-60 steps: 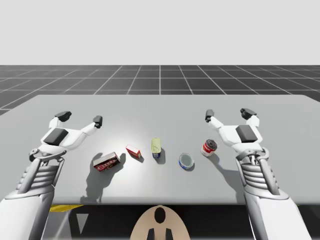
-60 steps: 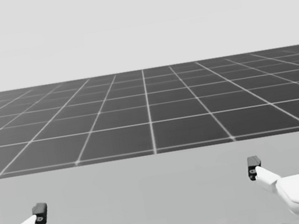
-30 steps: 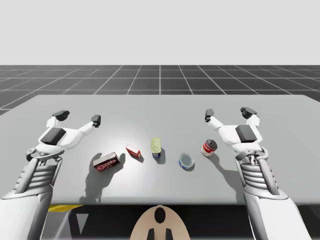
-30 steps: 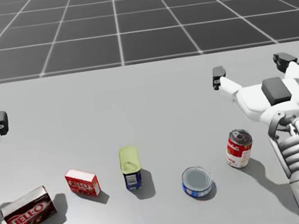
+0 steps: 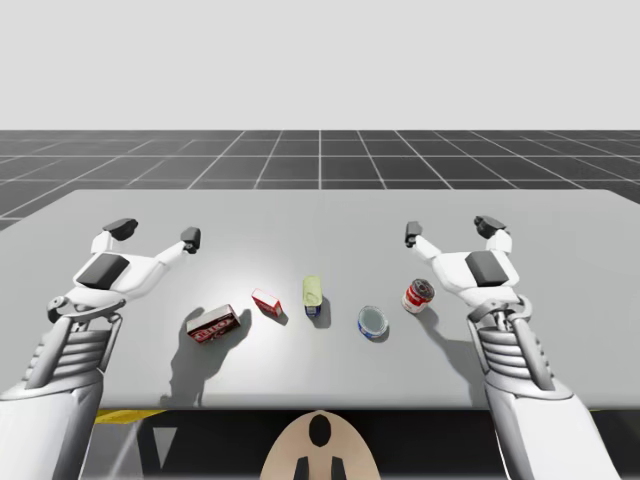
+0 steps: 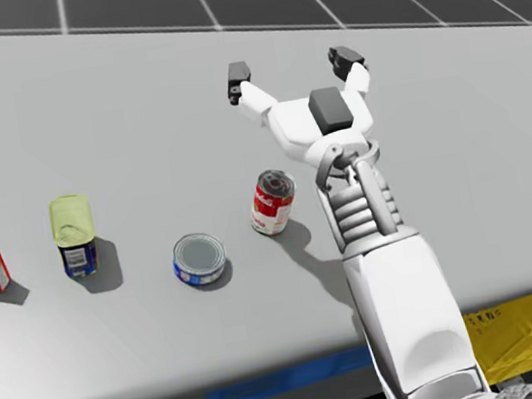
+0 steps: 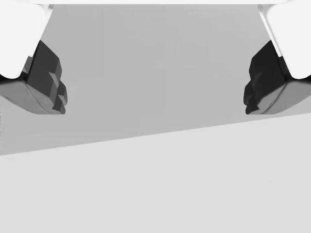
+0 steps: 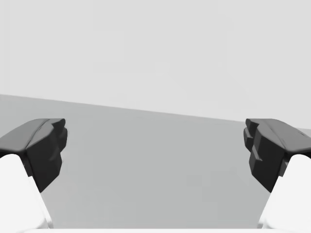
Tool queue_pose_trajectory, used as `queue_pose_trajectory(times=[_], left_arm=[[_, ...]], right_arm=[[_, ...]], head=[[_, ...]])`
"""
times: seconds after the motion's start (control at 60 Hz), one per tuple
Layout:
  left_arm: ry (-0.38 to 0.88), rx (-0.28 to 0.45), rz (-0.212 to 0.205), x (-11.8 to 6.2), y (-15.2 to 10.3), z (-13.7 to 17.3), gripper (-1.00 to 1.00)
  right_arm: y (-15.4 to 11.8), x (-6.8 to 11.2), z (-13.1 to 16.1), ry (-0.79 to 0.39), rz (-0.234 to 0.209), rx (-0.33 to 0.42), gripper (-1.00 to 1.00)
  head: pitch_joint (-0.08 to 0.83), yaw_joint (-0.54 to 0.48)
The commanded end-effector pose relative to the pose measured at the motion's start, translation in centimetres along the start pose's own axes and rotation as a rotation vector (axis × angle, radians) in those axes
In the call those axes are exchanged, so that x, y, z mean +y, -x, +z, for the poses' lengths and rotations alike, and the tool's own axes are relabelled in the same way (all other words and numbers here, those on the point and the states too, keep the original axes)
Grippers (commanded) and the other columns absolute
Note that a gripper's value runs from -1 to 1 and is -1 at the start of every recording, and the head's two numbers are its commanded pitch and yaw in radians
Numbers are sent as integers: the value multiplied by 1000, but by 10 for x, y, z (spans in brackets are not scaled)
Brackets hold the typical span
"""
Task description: Pick up the tomato soup can and lift it.
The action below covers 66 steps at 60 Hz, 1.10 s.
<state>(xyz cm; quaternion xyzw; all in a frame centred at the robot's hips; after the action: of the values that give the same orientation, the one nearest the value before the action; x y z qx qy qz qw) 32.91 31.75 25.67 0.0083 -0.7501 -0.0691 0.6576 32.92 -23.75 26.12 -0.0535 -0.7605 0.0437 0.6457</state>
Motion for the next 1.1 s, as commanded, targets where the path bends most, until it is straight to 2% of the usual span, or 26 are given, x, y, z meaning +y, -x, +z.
queue_pose_trajectory(times=[0.017, 0.05, 0.167, 0.333, 0.45, 0.5, 0.617, 0.65, 0.717, 0.9, 0.95, 1.1], left_arm=[[4, 1, 9, -1, 0, 1, -1000], [3, 2, 8, -1, 0, 1, -1000], [6, 5, 9, -2, 0, 1, -1000], [12, 9, 11, -3, 1, 1, -1000], [13, 10, 14, -3, 0, 2, -1000], [14, 10, 16, -4, 0, 1, -1000], [17, 14, 13, -5, 1, 1, -1000], [17, 14, 13, -5, 1, 1, -1000], [17, 15, 14, -5, 1, 2, -1000], [15, 19, 12, -7, 2, 1, -1000], [16, 20, 12, -7, 2, 1, -1000], [15, 19, 12, -7, 2, 1, -1000]], right_arm=[[-3, 0, 2, -17, -4, 6, -1000], [-7, -2, 5, -31, -29, 17, -1000], [-18, -2, 17, -60, -57, 35, -1000], [-29, -4, 49, -96, -45, 66, -1000], [-24, -8, 75, -142, -68, 95, -1000], [-17, -10, 88, -160, -102, 120, -1000], [-1, -10, 108, -202, -124, 149, -1000], [6, -10, 113, -198, -152, 167, -1000], [20, -9, 122, -225, -181, 192, -1000], [53, -7, 134, -221, -181, 232, -1000], [61, -5, 132, -225, -195, 251, -1000], [78, 0, 117, -232, -200, 271, -1000]], head=[[674, -371], [671, -367], [669, -363], [666, -362], [665, -359], [667, -358], [668, -367], [666, -369], [662, -370], [655, -368], [655, -368], [652, -368]])
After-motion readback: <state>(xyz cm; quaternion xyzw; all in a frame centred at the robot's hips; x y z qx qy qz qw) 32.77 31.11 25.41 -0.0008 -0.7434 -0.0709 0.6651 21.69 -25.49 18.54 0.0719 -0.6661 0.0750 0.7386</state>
